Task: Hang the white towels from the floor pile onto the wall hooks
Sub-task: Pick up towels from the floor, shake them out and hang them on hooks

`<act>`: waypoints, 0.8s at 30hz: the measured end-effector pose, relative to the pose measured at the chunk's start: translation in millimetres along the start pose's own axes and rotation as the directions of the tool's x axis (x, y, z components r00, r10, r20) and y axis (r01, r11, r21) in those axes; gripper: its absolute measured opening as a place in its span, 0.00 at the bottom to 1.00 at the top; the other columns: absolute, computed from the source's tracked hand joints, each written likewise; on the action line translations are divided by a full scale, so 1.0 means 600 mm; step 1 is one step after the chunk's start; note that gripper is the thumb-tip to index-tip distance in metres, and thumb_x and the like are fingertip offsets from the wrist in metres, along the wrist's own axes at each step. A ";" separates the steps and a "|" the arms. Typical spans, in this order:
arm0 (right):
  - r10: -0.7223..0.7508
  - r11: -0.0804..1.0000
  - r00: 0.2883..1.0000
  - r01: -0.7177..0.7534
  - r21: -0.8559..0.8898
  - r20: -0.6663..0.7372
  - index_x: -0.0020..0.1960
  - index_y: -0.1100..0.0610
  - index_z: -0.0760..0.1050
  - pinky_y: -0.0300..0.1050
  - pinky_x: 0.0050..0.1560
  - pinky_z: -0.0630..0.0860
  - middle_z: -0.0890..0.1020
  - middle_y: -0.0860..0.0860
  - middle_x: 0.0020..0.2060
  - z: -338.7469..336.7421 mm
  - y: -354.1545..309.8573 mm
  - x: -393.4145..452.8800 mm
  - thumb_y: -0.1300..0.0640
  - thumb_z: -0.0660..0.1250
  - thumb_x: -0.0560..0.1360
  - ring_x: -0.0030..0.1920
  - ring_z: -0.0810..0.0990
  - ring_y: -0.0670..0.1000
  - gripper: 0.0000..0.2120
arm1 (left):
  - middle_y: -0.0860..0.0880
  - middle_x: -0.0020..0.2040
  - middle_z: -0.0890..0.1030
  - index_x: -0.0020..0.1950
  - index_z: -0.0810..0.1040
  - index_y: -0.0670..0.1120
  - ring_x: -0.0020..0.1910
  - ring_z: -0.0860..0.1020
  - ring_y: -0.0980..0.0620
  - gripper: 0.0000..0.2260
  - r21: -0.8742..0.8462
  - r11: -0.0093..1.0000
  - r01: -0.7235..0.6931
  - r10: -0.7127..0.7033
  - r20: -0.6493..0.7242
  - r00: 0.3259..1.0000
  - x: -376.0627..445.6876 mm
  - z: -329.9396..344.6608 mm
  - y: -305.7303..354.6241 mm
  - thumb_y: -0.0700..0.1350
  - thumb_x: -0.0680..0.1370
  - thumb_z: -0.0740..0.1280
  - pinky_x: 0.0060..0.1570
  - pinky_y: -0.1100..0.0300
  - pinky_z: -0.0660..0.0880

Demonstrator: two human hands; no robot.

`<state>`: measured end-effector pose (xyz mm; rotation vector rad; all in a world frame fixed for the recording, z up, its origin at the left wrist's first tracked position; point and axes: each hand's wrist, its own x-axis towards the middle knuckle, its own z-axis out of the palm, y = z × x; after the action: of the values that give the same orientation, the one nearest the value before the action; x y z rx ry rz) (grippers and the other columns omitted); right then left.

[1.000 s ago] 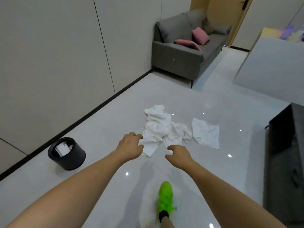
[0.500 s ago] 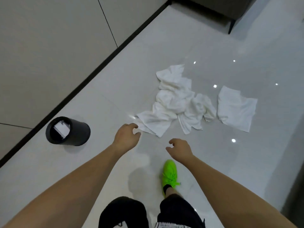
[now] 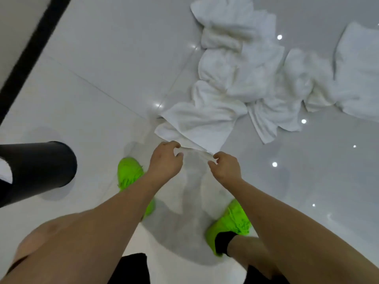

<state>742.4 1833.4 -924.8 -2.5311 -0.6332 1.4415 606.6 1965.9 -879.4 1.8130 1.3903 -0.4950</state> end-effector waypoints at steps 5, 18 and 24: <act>-0.048 0.994 0.983 0.031 -0.101 -0.176 0.66 0.58 0.71 0.48 0.54 0.71 0.75 0.57 0.56 0.160 0.031 0.203 0.48 0.70 0.74 0.57 0.73 0.58 0.25 | 0.46 0.60 0.75 0.64 0.76 0.48 0.54 0.75 0.48 0.15 0.079 0.997 -0.023 0.017 0.078 0.997 0.197 0.114 -0.111 0.48 0.78 0.65 0.49 0.62 0.66; 0.049 0.962 0.930 0.054 0.268 -0.364 0.55 0.56 0.78 0.47 0.44 0.75 0.82 0.54 0.42 0.122 -0.004 0.163 0.62 0.58 0.79 0.42 0.79 0.56 0.11 | 0.44 0.62 0.75 0.64 0.76 0.47 0.61 0.74 0.45 0.15 0.205 0.972 -0.119 0.072 0.220 0.973 0.173 0.090 -0.086 0.48 0.78 0.64 0.56 0.61 0.66; 0.116 0.857 0.920 0.098 0.506 -0.375 0.57 0.54 0.78 0.39 0.45 0.69 0.81 0.50 0.43 -0.099 -0.106 -0.095 0.62 0.59 0.78 0.44 0.77 0.50 0.12 | 0.42 0.65 0.73 0.74 0.66 0.49 0.64 0.72 0.44 0.24 0.182 0.944 -0.276 0.242 0.190 0.952 -0.040 -0.115 0.116 0.48 0.78 0.64 0.60 0.58 0.66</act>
<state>749.9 1869.7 -827.6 -2.2718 -0.1309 0.8892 653.4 1997.2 -795.9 2.0354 0.9979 -0.6526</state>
